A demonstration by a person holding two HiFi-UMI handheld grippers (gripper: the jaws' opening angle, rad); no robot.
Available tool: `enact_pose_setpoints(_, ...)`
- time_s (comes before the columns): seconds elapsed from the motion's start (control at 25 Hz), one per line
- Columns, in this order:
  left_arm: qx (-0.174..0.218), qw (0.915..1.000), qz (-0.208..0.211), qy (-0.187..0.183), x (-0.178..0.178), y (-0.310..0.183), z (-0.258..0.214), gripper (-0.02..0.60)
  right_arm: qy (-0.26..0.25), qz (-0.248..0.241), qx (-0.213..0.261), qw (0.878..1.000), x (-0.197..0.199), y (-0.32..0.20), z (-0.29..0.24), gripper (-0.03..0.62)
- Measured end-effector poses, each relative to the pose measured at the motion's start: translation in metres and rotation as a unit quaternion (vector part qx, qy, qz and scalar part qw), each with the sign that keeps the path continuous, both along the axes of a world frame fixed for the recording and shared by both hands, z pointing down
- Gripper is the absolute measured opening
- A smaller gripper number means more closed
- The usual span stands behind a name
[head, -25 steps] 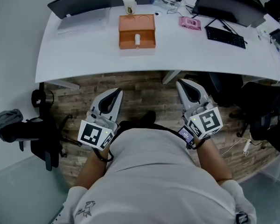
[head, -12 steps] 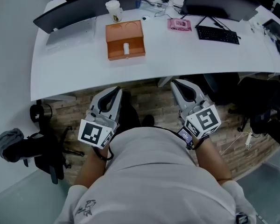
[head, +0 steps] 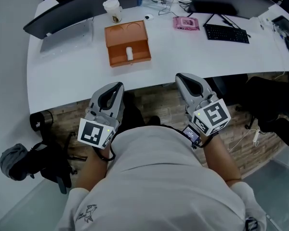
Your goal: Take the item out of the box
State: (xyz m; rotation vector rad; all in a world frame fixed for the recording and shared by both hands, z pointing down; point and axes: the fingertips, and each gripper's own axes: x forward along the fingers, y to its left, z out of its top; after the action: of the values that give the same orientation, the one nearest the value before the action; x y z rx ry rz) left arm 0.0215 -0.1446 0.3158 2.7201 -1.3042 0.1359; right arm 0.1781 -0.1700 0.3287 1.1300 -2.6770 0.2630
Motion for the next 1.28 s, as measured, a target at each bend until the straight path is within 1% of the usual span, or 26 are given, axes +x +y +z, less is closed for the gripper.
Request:
enact_pose_setpoints(0.44, -0.026, 0.9996, 0.009, 0.006, -0.069, -0.088, 0.026, -0.002, 0.023, -0.016, -0.043, 0.999, -0.079, -0.091, 0.037, 0.037)
enact_pose_setpoints(0.64, -0.037, 0.9989, 0.027, 0.006, -0.095, -0.122, 0.042, -0.002, 0.034, -0.02, -0.079, 0.996, -0.113, -0.128, 0.065, 0.062)
enact_pose_setpoints(0.88, -0.057, 0.9974, 0.043, 0.009, -0.117, -0.161, 0.071, -0.002, 0.05, -0.02, -0.138, 0.989, -0.144, -0.165, 0.112, 0.098)
enact_pose_setpoints(1.16, -0.084, 0.9953, 0.046, 0.015, -0.132, -0.196, 0.103, -0.002, 0.066, -0.016, -0.203, 0.977, -0.164, -0.189, 0.162, 0.115)
enact_pose_setpoints(1.28, -0.108, 0.9928, 0.044, 0.029, -0.138, -0.204, 0.12, -0.002, 0.074, -0.011, -0.23, 0.97, -0.168, -0.195, 0.185, 0.117)
